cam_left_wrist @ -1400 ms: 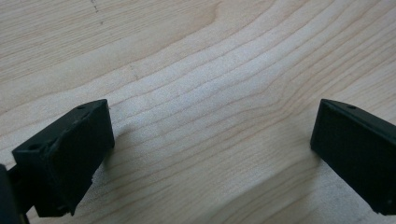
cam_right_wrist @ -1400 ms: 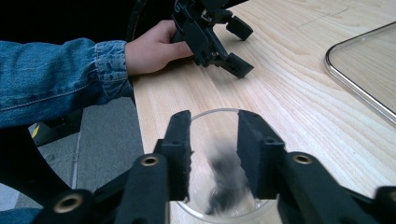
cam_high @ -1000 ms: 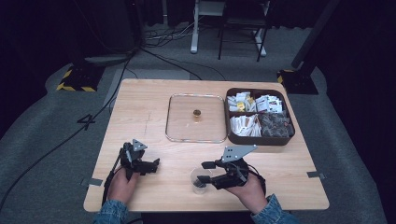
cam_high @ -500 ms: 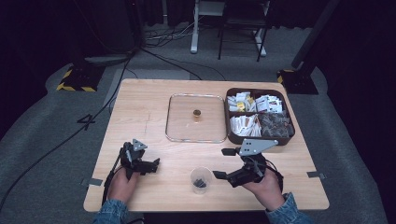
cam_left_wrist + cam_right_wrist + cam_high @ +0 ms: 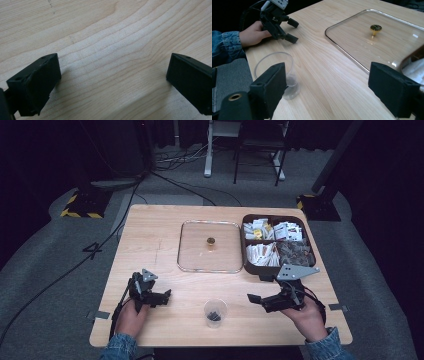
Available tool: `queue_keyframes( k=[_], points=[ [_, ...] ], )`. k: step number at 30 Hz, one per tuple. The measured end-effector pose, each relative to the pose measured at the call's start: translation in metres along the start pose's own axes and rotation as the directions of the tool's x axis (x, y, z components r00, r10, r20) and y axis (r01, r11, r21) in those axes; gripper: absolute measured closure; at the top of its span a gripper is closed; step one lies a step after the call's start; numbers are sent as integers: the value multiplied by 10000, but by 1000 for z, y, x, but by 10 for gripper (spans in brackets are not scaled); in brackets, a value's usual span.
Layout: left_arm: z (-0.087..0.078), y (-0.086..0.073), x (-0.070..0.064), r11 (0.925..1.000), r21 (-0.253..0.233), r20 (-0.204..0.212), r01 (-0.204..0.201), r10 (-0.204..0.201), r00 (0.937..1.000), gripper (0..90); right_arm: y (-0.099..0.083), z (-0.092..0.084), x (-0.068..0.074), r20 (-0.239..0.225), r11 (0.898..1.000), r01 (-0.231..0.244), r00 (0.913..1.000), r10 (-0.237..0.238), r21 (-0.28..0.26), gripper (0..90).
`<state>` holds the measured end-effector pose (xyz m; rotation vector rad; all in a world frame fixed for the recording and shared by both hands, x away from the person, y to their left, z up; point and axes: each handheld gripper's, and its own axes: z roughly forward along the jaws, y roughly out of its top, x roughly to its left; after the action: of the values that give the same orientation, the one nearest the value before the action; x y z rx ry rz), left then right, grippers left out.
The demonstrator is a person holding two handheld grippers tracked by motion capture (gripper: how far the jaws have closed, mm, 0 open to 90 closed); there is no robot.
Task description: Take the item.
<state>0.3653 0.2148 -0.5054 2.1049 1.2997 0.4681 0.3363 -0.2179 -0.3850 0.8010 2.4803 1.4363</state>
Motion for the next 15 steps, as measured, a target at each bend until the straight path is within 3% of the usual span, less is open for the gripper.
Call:
queue_keyframes(
  k=[7,8,15],
  points=[
    [0,0,0,10000,-31,-17,62,-62,10000,0,-12,-9,-14,547,9998,-198,9983,196,22,156],
    [0,0,0,10000,-31,-18,62,-62,10000,0,-17,-11,-19,765,9994,-346,9965,345,0,156],
    [0,0,0,10000,-7,-7,25,-25,10000,0,-37,-15,-36,1077,9953,-935,9901,901,265,156]
  ],
)
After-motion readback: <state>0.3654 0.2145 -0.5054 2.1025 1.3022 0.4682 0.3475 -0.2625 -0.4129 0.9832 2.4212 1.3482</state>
